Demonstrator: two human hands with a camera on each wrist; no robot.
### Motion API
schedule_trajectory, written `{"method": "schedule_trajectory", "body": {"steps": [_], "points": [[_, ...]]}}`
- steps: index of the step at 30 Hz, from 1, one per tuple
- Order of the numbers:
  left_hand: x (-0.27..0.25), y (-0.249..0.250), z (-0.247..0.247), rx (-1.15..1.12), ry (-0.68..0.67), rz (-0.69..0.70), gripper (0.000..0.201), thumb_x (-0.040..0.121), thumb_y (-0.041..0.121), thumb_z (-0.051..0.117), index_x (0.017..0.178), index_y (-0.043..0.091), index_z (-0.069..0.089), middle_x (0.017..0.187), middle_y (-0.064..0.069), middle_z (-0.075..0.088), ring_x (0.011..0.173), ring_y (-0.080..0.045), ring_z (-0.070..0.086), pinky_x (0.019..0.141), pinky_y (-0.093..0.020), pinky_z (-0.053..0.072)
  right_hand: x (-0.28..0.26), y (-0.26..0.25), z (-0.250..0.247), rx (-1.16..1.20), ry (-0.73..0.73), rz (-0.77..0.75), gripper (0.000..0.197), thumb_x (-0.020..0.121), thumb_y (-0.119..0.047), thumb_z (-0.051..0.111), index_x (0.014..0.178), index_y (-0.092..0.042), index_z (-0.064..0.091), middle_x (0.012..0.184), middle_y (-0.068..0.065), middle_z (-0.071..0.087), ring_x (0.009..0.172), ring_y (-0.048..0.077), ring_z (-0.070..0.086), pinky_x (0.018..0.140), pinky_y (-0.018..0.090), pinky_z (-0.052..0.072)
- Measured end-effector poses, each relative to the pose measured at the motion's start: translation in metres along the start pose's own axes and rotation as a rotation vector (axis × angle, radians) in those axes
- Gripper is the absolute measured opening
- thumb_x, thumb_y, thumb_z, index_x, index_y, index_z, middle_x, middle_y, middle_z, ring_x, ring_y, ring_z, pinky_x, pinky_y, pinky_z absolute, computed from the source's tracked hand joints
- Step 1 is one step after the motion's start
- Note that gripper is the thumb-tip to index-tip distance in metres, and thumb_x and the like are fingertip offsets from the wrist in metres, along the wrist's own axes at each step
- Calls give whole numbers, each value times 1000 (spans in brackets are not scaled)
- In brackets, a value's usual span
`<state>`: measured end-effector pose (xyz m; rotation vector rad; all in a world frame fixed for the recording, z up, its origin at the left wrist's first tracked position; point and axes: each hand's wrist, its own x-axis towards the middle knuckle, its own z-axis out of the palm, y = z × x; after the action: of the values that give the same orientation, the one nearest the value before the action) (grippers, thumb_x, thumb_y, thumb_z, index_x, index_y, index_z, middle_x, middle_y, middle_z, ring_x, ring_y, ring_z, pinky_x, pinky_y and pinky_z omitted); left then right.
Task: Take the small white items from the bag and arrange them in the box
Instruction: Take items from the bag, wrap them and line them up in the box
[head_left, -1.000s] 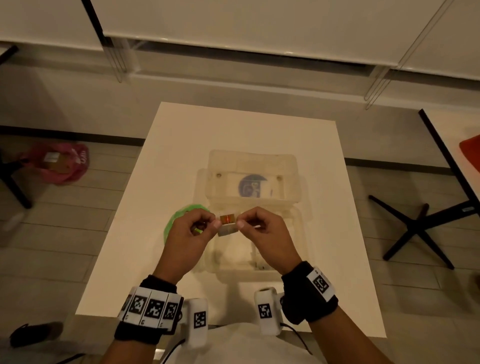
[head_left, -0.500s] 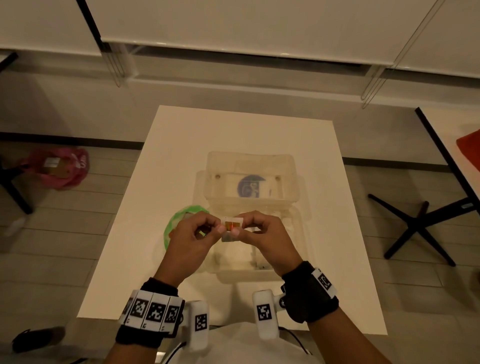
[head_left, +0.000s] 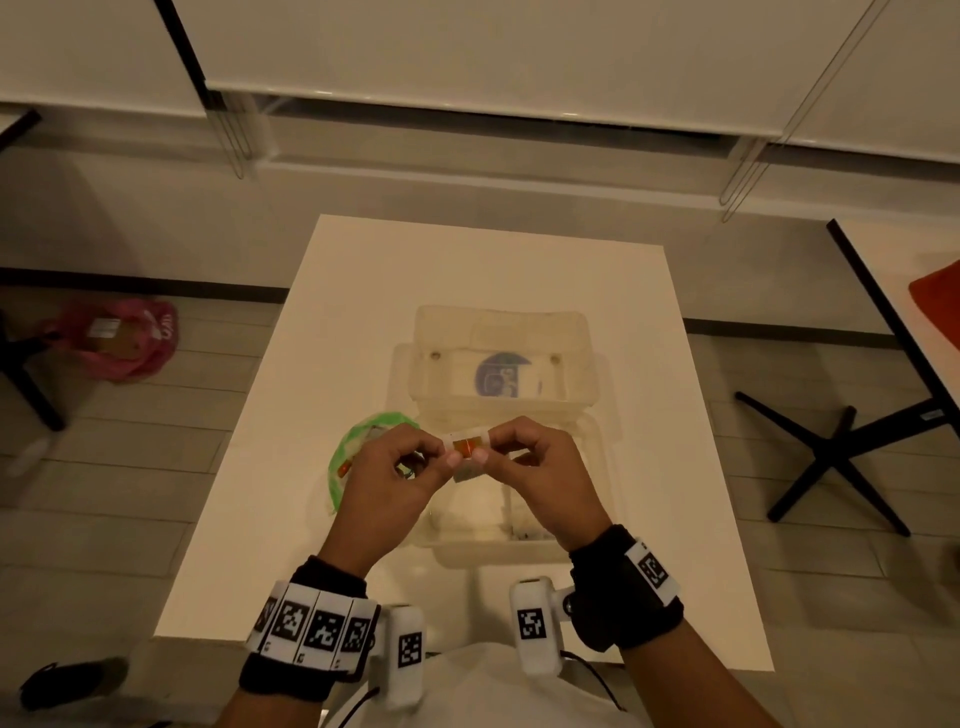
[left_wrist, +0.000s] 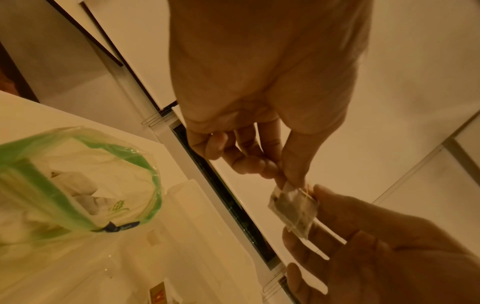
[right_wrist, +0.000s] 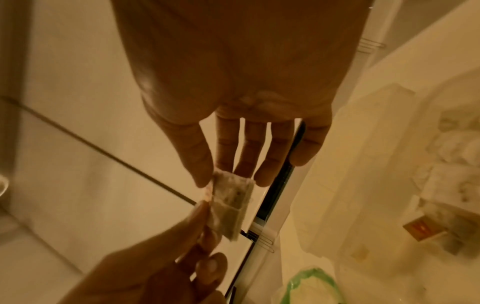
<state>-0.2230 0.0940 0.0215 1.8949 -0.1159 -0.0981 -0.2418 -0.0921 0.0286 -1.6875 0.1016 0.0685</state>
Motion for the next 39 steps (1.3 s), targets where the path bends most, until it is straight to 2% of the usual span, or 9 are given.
{"method": "schedule_trajectory", "body": {"steps": [4, 8, 13, 16, 19, 22, 28, 36, 39], "points": [[-3, 7, 1, -108, 14, -15, 8, 85, 15, 77, 81, 20, 74, 80, 6, 66, 72, -8, 57, 71, -30, 47, -3, -2, -2, -58, -12, -32, 9, 79, -24, 80, 81, -17, 73, 86, -7, 69, 85, 11, 66, 81, 30, 44], [-4, 12, 3, -116, 8, -8, 10, 86, 14, 77, 77, 15, 72, 78, 4, 65, 71, -8, 57, 70, -24, 46, -4, -4, -3, 48, 49, -45, 4, 83, -18, 78, 82, -19, 75, 90, -5, 69, 90, 16, 66, 85, 44, 48], [-3, 15, 1, -165, 23, -20, 6, 83, 12, 79, 81, 12, 74, 83, -3, 69, 76, -16, 61, 74, -32, 51, -5, -4, -4, -3, 90, -55, 10, 79, -13, 81, 79, -12, 71, 93, -1, 71, 92, 14, 66, 83, 28, 43], [-2, 17, 1, -142, 10, -20, 7, 85, 17, 78, 79, 14, 75, 80, 1, 69, 77, -18, 62, 75, -31, 50, -6, -7, -2, 0, 93, -74, 11, 79, -14, 81, 75, -11, 72, 92, -1, 69, 92, 13, 65, 84, 29, 44], [-3, 22, 1, -170, -16, 1, 7, 86, 12, 76, 80, 14, 74, 77, 9, 67, 73, -7, 58, 70, -19, 46, -5, -8, -2, -6, 151, -58, 14, 78, -14, 81, 70, -17, 71, 86, -7, 67, 86, 11, 64, 83, 34, 45], [-4, 22, 1, -137, -14, -8, 10, 84, 7, 77, 80, 16, 74, 80, 7, 68, 71, -5, 57, 68, -14, 45, -3, -10, -6, 149, 135, -40, 13, 80, -6, 78, 69, -10, 71, 82, -3, 64, 80, 13, 61, 75, 36, 47], [-7, 25, -2, -163, -65, -21, 8, 82, 16, 79, 83, 21, 73, 85, 6, 66, 75, -10, 59, 71, -29, 47, -3, -11, -10, 227, 158, -23, 11, 80, -4, 77, 75, 2, 69, 81, 1, 62, 78, 12, 59, 76, 31, 46], [-8, 28, 3, -111, -19, 43, 18, 75, 25, 83, 73, 26, 65, 76, 14, 58, 67, -3, 52, 65, -22, 38, -6, -16, -5, 232, 150, -30, 10, 79, -1, 77, 73, -2, 69, 77, 0, 62, 76, 12, 58, 75, 26, 46], [-7, 27, 3, -68, -14, 19, 26, 75, 17, 85, 70, 31, 64, 76, 17, 58, 67, -3, 52, 66, -24, 37, -7, -15, -6, 230, 148, -45, 9, 79, -1, 76, 74, -1, 70, 80, 1, 62, 77, 12, 59, 72, 24, 47]]}}
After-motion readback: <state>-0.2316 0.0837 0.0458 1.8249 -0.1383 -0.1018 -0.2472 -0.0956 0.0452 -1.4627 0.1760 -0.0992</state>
